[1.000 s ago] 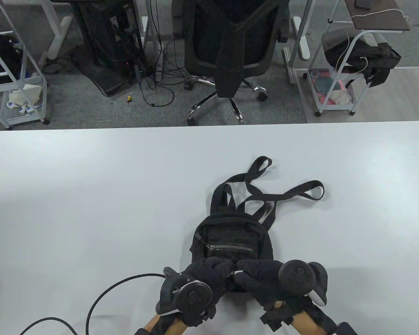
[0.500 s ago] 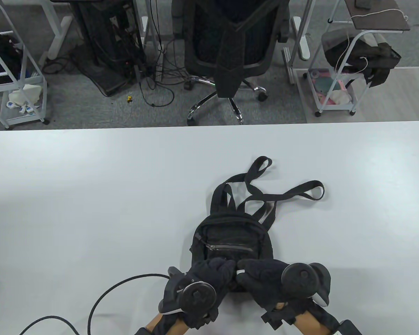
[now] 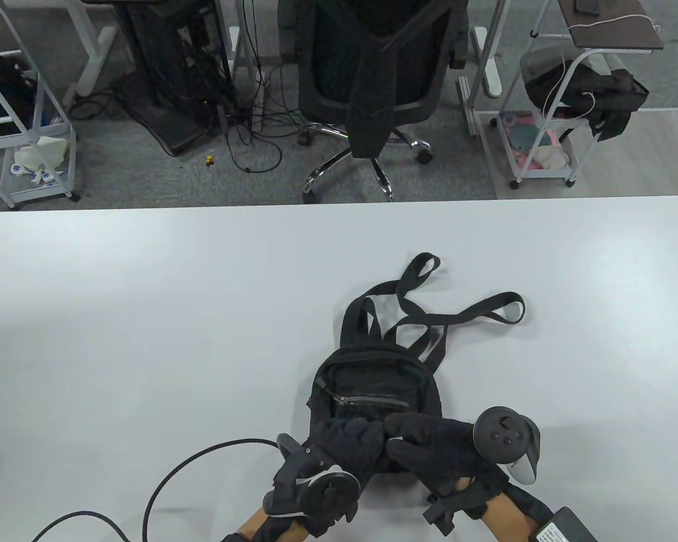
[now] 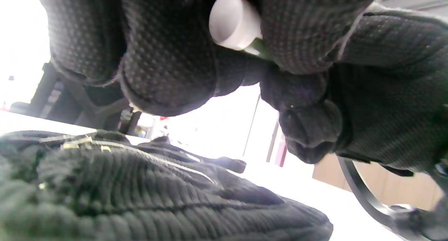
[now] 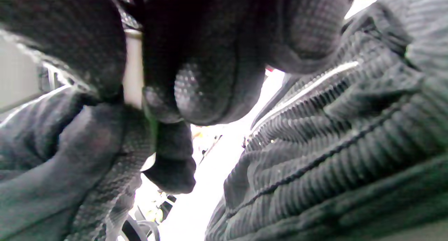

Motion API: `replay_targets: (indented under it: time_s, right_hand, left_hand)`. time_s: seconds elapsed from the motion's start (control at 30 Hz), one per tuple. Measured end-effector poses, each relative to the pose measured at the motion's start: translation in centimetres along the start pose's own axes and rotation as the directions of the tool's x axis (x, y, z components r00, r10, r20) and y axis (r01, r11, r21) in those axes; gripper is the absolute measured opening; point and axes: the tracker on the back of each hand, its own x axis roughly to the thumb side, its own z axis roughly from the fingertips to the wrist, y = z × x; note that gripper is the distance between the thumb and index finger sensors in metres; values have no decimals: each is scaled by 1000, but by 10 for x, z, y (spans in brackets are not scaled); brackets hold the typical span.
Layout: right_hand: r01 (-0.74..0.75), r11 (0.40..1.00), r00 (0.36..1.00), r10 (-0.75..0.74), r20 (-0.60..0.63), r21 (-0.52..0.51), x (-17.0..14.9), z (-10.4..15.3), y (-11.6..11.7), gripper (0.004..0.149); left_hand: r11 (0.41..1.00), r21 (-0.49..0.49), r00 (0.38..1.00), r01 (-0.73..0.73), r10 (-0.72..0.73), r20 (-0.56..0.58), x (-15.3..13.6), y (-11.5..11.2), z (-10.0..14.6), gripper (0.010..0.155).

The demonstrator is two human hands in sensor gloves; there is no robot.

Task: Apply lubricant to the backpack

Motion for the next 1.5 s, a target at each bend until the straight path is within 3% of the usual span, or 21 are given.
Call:
replay_targets:
  time_s: [0.1, 0.2, 0.47, 0.5, 0.57, 0.7, 0.83, 0.93, 1.1, 1.2, 1.3, 1.5]
  right_hand:
    - [-47, 998, 985, 53, 163, -41, 6, 0, -5, 41]
    - [-24, 999, 971, 33, 238, -39, 11, 2, -11, 39]
    - [-63, 997, 959, 71, 274, -39, 15, 6, -13, 38]
    - [-50, 991, 963, 81, 256, -125, 12, 7, -28, 38]
    - [35, 989, 969, 3, 246, -147, 9, 7, -52, 38]
    - [-30, 990, 983, 54, 177, -137, 3, 10, -65, 41]
    - [-204, 962, 971, 222, 86, -183, -3, 11, -77, 42]
    - [-362, 912, 932, 355, -70, -191, -14, 12, -94, 41]
    - [-556, 814, 777, 437, -452, -169, -56, 10, -125, 48]
    - [-656, 750, 607, 452, -654, -90, -85, 11, -138, 50]
    - [-648, 759, 547, 409, -731, -60, -104, 11, -142, 50]
    - [-632, 775, 513, 407, -756, -13, -121, 8, -133, 49]
  left_hand:
    - [998, -7, 998, -61, 61, -10, 3, 1, -1, 57]
    - [995, -6, 995, -99, 99, 0, 6, 8, -2, 58]
    - [975, -58, 977, -214, 212, -39, -2, 8, 1, 57]
    - [979, -74, 981, -189, 185, -56, -8, 9, 4, 57]
    - [976, -82, 975, -202, 193, -109, -25, 10, 8, 56]
    - [956, -50, 946, -290, 278, -165, -38, 9, 5, 55]
    - [955, -45, 939, -294, 280, -199, -44, 3, 9, 56]
    - [952, -9, 930, -306, 296, -219, -50, 3, 12, 56]
    - [949, 104, 914, -298, 315, -255, -58, 11, 16, 54]
    - [950, 132, 911, -283, 309, -274, -63, 16, 18, 54]
    - [945, 138, 903, -296, 324, -282, -67, 17, 20, 56]
    - [939, 161, 892, -305, 340, -297, -72, 19, 23, 56]
